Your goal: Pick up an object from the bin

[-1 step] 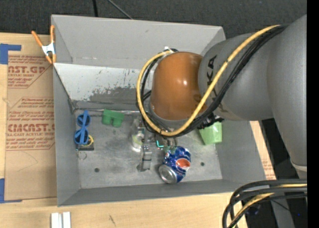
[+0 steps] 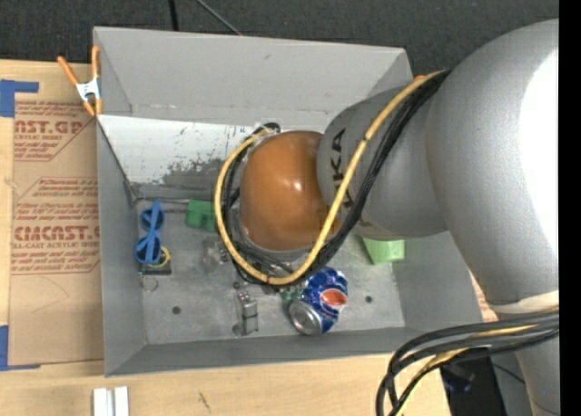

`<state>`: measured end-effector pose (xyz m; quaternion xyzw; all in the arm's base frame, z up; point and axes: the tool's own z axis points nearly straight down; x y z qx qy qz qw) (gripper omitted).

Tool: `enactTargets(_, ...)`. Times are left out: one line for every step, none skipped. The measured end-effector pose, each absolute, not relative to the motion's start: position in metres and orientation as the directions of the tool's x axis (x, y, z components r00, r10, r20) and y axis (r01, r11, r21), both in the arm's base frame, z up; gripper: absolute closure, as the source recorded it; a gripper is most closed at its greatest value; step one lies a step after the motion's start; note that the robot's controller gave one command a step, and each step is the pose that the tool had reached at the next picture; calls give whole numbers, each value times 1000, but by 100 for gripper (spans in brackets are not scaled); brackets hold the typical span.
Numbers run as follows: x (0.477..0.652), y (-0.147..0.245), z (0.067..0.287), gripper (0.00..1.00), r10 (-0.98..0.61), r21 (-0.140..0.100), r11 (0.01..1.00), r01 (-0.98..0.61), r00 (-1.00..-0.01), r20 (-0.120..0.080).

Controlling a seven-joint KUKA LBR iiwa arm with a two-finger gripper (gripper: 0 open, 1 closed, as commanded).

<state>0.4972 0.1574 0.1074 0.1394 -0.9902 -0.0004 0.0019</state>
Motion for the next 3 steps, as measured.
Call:
enactTargets(493, 70, 75, 0, -324, -3, 946, -324, -946, 1)
enactTargets(485, 51, 71, 0, -725, -3, 689, -725, -689, -6)
enactTargets(480, 49, 69, 0, -936, 1, 352, -936, -352, -2)
